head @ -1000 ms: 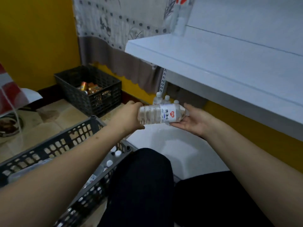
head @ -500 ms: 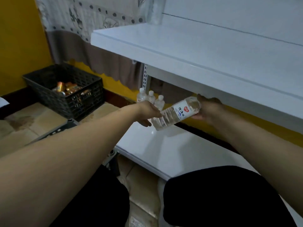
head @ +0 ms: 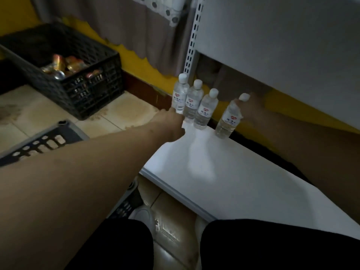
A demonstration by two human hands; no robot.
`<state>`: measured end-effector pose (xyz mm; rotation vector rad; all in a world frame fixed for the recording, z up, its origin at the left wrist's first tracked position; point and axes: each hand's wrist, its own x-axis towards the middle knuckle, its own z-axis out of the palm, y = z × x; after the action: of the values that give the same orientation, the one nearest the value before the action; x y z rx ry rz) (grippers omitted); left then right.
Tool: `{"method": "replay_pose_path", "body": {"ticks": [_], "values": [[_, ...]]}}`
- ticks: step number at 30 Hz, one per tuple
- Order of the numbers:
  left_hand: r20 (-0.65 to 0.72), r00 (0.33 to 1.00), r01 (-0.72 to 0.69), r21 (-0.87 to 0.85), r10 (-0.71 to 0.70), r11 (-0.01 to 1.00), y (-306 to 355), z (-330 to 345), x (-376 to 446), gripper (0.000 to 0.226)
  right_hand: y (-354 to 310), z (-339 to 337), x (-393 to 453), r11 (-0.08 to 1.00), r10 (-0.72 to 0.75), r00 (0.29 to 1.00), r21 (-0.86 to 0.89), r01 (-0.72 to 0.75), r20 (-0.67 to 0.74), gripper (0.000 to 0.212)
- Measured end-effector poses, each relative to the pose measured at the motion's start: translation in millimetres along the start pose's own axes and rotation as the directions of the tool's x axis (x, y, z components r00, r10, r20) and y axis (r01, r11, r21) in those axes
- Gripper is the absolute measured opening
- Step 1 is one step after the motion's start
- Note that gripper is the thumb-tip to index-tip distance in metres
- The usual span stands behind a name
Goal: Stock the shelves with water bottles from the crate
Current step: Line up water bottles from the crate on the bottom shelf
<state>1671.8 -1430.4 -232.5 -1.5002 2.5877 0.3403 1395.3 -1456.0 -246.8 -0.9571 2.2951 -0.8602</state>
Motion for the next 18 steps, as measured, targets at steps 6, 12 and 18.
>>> {"method": "replay_pose_path", "body": {"ticks": [6, 12, 18], "values": [[0.042, 0.999, 0.011, 0.078, -0.014, 0.997, -17.8, 26.2, -4.9, 0.05, -5.9, 32.8, 17.2, 0.998, 0.011, 1.0, 0.054, -0.012, 0.008, 0.057], [0.021, 1.0, 0.009, 0.074, -0.01, 0.997, -27.5, 29.3, -6.0, 0.052, -0.2, 56.2, 24.1, 1.0, 0.015, 1.0, -0.026, -0.014, 0.022, 0.052], [0.009, 1.0, 0.008, 0.072, -0.008, 0.997, -33.0, 31.4, -10.5, 0.054, -4.9, 61.9, 31.4, 1.0, 0.029, 1.0, 0.002, -0.029, 0.008, 0.058]]}}
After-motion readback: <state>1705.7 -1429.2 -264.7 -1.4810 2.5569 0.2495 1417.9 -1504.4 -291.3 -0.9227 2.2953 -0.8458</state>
